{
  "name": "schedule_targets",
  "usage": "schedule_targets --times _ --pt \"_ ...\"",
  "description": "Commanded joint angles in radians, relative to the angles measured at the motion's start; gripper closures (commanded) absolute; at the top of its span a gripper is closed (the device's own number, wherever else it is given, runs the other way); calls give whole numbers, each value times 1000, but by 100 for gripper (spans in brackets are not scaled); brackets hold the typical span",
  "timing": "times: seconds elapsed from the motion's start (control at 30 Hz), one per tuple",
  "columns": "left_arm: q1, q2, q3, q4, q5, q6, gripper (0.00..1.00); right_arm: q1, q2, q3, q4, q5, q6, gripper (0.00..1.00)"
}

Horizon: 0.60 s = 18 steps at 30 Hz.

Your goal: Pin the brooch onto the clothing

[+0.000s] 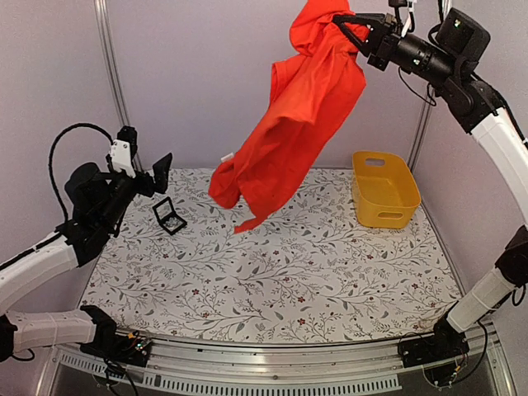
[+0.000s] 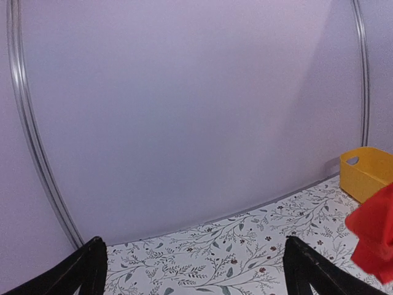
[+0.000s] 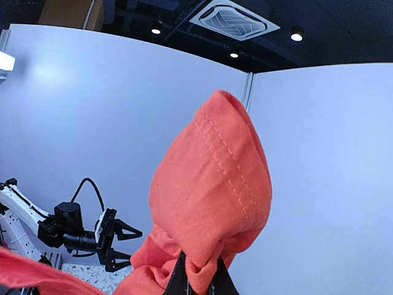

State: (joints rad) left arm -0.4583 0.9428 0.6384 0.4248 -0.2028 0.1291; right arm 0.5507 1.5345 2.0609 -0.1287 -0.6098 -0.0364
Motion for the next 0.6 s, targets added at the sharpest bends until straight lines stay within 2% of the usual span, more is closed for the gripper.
schedule_targets --times 0.0,0.17,0.23,0.27,0.3,0.33,0.4,0.43,0.47,0.5,0.57 --pt "-13 -48 -21 -2 -50 14 0 4 58 -164 66 -14 103 100" --pt "-14 -45 -37 27 -111 52 0 3 116 -462 159 66 207 100" --pt "-17 -22 -30 18 -130 66 0 3 171 -513 154 65 266 100" --pt "-21 -9 -21 3 -137 68 0 3 223 -520 138 60 293 95" --pt "-28 3 -10 -17 -141 69 0 3 269 -516 107 60 310 87" --pt "-36 17 -1 -32 -143 74 0 2 301 -507 71 75 310 74" --pt "-59 37 10 -56 -152 97 0 -4 381 -463 -26 179 296 32" --pt "-74 46 13 -65 -157 111 0 -14 416 -435 -78 256 294 17" --pt "-91 55 16 -77 -163 124 0 -33 437 -408 -125 314 293 7" --pt "-109 63 21 -92 -166 139 0 -54 457 -392 -155 337 295 2" --pt "-149 78 30 -136 -161 173 0 -87 453 -394 -179 382 288 1"
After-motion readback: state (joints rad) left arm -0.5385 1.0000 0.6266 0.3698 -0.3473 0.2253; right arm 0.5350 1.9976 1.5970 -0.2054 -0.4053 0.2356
